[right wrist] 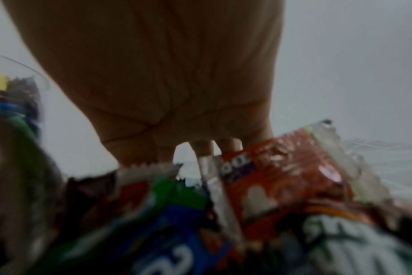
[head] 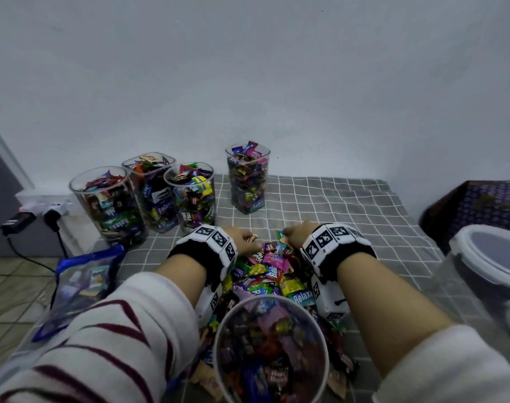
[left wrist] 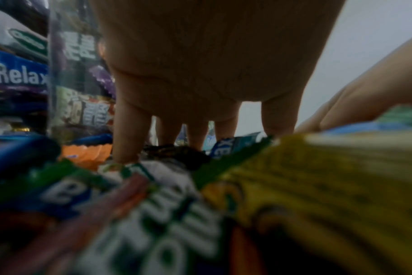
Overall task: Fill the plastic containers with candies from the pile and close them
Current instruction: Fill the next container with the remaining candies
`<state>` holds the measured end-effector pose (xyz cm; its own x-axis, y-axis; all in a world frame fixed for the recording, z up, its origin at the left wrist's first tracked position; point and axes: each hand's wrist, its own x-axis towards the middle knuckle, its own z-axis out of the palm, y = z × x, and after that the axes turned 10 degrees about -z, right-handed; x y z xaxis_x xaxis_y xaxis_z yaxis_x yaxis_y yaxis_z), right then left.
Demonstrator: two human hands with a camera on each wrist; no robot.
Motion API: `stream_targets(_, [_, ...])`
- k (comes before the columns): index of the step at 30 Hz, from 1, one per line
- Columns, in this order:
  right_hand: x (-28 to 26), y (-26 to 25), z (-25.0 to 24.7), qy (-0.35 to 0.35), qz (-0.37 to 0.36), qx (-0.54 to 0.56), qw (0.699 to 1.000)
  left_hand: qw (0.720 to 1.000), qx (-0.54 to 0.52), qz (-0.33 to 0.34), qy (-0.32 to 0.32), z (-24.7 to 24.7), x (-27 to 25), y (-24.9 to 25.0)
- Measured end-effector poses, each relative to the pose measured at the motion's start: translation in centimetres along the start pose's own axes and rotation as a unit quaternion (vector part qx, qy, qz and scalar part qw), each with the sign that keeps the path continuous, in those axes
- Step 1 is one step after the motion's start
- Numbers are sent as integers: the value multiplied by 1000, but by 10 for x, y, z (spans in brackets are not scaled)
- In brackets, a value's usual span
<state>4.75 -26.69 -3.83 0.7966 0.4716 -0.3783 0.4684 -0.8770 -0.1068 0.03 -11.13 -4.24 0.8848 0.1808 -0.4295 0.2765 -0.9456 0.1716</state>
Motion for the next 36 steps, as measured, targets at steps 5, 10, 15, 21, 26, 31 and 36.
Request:
stream_targets(5, [-10,1,5,-49,-33,12,998,999,-33,12,-26,2,-16,-1])
stream_targets(10, [-41,-9,3,-73,-36,123,989,995,-66,26,-69,1,-31,-3])
stream_targets(15, [-60,-11,8,-60,-41,50,996,998,-52,41,-19,2,-46,-11])
stream_targets(21, [-80,-17,14,-5,-47,14,999,996,-43,16,78,6,-61,-16])
stream_targets(26, [-98,-16,11,53,-36,84,994,989,-52,11,140,5,-76,-17])
stream_targets(31, [-120,-15,7,102,-37,193,975,978,-112,12,176,4,-93,-16])
stream_targets(36, [-141,-15,5,126,-41,255,958,965,-200,34,167,4,-110,-18])
